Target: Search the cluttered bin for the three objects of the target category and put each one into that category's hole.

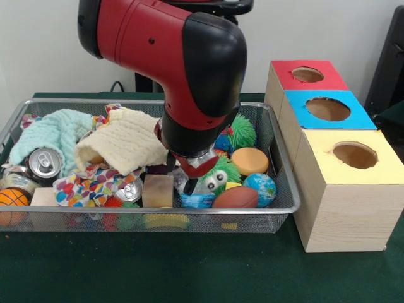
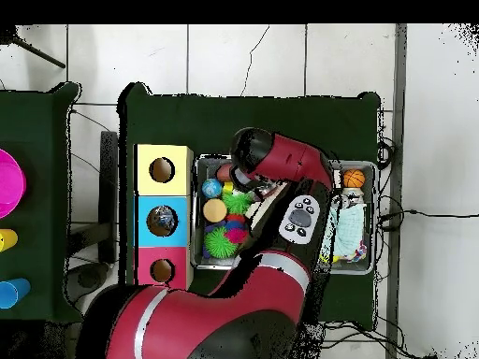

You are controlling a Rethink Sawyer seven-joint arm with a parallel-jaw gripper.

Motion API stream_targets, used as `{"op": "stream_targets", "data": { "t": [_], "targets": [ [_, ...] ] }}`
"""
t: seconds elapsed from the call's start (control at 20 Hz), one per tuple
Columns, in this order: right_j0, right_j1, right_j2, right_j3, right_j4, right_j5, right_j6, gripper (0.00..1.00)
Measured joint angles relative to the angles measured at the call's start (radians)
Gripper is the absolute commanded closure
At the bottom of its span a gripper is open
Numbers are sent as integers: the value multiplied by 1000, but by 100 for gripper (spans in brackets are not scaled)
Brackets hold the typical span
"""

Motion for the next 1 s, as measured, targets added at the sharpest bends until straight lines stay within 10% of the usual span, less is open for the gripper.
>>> {"op": "stream_targets", "data": {
  "t": [0.95, 1.0],
  "targets": [
    [-16, -13, 48, -15, 12, 75, 0, 0],
    [-16, -9, 45, -21, 7, 72, 0, 100]
  ]
}}
